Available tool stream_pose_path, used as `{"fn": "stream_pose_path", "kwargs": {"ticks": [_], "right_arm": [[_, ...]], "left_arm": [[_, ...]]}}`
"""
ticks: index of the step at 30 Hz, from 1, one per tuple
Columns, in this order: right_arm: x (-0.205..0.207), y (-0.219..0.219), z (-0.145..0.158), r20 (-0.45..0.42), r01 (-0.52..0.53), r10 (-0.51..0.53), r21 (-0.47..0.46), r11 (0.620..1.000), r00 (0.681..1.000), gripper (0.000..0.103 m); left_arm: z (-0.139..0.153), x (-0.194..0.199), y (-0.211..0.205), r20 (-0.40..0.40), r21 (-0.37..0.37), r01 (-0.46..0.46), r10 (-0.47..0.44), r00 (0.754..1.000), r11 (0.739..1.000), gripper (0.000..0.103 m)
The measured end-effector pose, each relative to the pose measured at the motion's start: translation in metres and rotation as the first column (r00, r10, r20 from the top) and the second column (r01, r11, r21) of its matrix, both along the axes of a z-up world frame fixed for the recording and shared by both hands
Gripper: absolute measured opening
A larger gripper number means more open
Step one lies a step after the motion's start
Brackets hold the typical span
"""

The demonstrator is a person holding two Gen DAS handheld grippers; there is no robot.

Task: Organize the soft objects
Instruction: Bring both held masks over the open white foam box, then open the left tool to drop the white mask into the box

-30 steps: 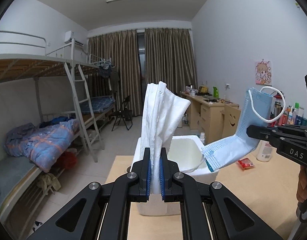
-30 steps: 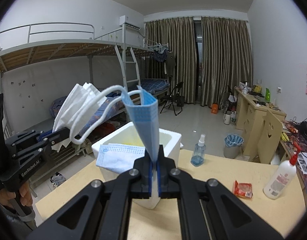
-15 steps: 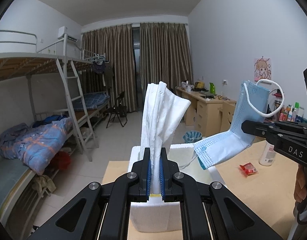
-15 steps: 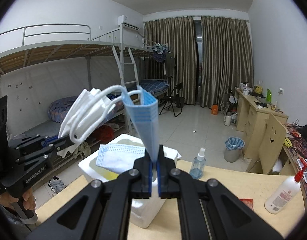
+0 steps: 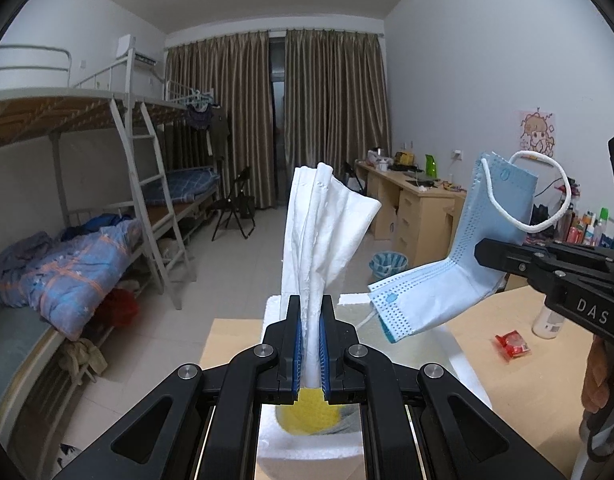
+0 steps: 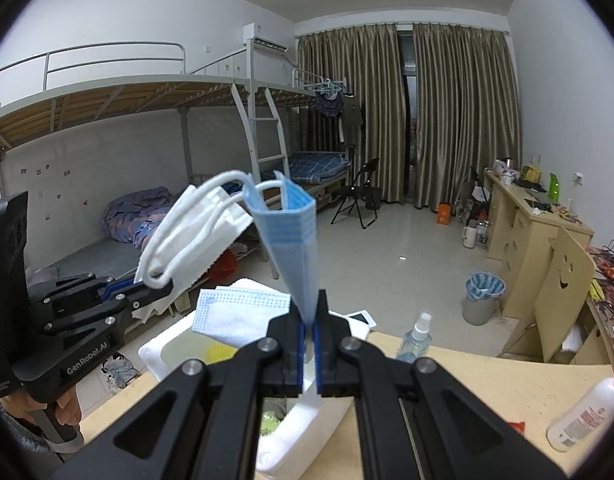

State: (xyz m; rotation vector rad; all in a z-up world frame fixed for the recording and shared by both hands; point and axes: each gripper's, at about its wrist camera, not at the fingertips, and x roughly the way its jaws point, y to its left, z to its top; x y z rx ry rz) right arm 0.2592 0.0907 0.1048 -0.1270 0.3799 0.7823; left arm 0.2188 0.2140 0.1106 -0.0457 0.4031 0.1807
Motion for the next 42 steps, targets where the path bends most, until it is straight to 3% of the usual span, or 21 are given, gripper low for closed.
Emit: {"fn": "stream_pose_path", "kwargs": {"ticks": [12,32,42], "right_arm": [[0.018,-0.001,-0.01,-0.05,-0.018,0.017,-0.015,1.0,0.999,0.006],[0.02,0.008,-0.009,-0.053,-0.01,0.008,-0.039,0.999,0.999,0.006],[0.021,-0.008,-0.001,-0.032,0.022,-0.022,0.0,1.0,0.999,0.006]], "left_arm": [[-0.023,0.016,0.011,-0.057,-0.029,-0.006,0.004,0.998,1.0,0.008],[-0.036,0.019,0.011,-0.107,-0.01,0.012,-0.013,0.994,1.0,0.008],[-0.038,0.023,0.006,-0.125,0.005,0.048,-0.047,0.991,0.999,0.012]]}}
